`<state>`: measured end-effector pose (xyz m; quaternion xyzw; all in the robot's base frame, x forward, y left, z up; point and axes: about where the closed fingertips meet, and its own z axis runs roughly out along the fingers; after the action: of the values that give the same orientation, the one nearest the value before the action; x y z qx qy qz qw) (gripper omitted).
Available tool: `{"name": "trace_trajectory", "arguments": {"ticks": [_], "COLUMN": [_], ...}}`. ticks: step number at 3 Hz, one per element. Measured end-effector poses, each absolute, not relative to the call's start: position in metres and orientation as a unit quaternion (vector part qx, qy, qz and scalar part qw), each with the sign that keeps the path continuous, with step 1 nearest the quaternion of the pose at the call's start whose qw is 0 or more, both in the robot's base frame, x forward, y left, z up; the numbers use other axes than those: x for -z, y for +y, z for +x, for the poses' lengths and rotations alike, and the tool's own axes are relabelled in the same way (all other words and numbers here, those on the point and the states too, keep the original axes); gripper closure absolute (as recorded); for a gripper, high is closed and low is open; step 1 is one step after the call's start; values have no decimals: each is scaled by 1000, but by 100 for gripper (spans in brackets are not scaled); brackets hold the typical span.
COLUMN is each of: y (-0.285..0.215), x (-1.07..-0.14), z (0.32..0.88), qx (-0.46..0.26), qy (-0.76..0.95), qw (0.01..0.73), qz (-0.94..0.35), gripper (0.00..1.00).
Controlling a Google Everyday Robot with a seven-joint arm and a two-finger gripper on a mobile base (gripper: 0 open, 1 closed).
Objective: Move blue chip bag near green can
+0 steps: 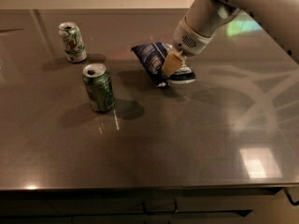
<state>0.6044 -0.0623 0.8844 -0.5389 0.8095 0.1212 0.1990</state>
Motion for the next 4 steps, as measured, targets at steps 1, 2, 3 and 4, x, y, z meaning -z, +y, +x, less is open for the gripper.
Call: {"name": "trace_trajectory", "arguments": {"ticks": [1, 2, 3, 4], "y": [-45, -31, -19, -10], "x": [-887, -886, -885, -884], "z": [575, 555, 542, 535], "qx": [-136, -142, -149, -157], "qy": [788, 774, 767, 760], "qw": [184, 166, 151, 143], "qz": [-572, -594, -606, -615], "gripper": [100, 82, 58, 35]}}
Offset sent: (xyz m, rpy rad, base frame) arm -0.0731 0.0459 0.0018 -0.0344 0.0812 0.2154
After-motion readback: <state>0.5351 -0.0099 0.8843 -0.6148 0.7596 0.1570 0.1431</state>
